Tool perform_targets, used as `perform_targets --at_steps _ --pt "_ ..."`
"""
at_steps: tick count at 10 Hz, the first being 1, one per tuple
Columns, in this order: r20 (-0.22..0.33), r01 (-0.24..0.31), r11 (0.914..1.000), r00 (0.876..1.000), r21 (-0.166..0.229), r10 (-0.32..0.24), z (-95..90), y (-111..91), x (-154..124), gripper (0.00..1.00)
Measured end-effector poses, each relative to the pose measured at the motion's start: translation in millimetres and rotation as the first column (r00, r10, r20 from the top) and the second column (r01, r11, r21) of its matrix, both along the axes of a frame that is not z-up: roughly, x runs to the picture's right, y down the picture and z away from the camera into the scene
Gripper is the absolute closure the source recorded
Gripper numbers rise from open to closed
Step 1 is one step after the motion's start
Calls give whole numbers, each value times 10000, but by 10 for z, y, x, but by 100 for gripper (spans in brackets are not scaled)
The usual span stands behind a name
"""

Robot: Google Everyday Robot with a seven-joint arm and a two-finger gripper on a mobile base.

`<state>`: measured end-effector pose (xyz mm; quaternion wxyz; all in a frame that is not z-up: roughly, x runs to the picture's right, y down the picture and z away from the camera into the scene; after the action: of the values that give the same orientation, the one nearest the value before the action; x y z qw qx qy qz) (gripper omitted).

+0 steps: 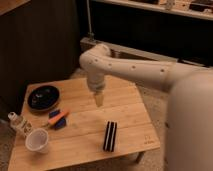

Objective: Move the arm in a circular motion

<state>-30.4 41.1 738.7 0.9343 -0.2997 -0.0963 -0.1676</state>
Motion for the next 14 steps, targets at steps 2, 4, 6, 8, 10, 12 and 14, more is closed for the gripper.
perform_targets --at_steps 2,4,6,8,10,12,14 --pt "-489 -663 9978 9966 54 664 -157 166 380 35" --pt "-1002 -1417 9899 9849 -4 1410 -408 499 778 35" --pt "-981 -1510 9882 9841 -256 1478 -581 810 1011 35" --pt "-633 -1170 9908 9916 -681 1128 -624 1047 1068 35" --pt "-50 -661 9928 9978 -997 659 -607 1176 924 35" --pt "671 43 9917 9977 -1284 43 -534 1223 557 35" --pt "1438 856 9851 9875 -1491 -640 -426 1201 36 35"
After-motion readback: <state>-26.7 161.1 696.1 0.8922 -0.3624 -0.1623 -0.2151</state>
